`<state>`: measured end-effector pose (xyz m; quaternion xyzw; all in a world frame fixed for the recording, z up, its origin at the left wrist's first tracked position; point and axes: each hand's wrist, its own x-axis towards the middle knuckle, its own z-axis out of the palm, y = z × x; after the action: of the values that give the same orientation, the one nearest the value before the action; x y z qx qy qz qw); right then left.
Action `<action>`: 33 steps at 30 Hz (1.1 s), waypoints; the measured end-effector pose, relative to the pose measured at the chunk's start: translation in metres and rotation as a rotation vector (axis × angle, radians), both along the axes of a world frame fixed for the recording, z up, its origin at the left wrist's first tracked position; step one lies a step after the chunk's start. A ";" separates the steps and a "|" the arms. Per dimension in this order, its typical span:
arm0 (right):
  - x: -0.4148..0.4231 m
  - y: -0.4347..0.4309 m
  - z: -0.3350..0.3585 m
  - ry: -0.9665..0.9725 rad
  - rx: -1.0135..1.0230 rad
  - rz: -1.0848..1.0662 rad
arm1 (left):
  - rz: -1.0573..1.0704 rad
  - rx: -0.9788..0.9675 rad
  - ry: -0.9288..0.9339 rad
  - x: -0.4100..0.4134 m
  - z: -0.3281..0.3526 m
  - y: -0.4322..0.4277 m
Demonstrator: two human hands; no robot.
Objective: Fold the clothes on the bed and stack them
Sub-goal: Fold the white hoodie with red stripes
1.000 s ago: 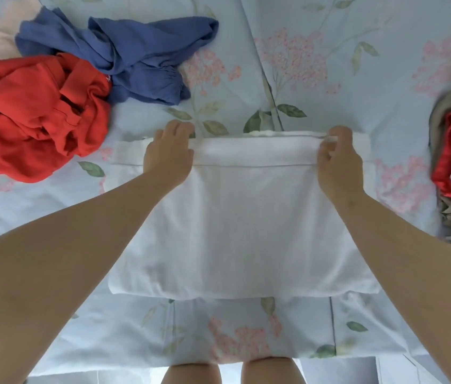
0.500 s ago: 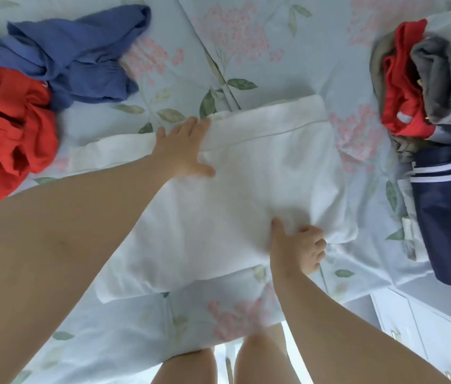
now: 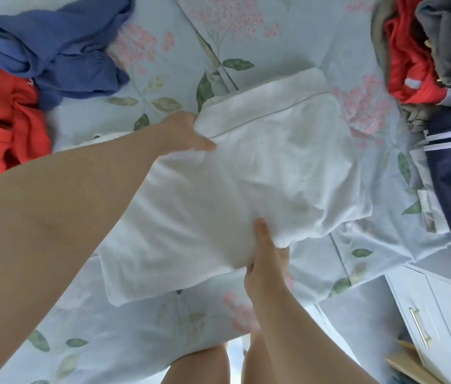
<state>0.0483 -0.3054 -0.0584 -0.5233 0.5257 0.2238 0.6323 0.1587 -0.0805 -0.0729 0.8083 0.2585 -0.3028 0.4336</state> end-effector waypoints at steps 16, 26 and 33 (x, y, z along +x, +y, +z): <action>0.101 -0.033 0.074 -0.334 0.043 0.323 | 0.703 -0.615 0.041 -0.038 0.100 0.004; 0.192 -0.016 0.195 -0.930 0.183 0.607 | 0.981 -0.636 -0.714 -0.045 0.196 -0.005; 0.157 -0.045 0.174 -0.933 0.122 0.909 | 1.158 -0.543 -0.636 -0.136 0.159 -0.051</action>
<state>0.2057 -0.3505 0.1152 -0.6986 -0.0910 0.2478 0.6651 0.0226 -0.1314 0.0862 0.4537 0.4228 0.1730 0.7652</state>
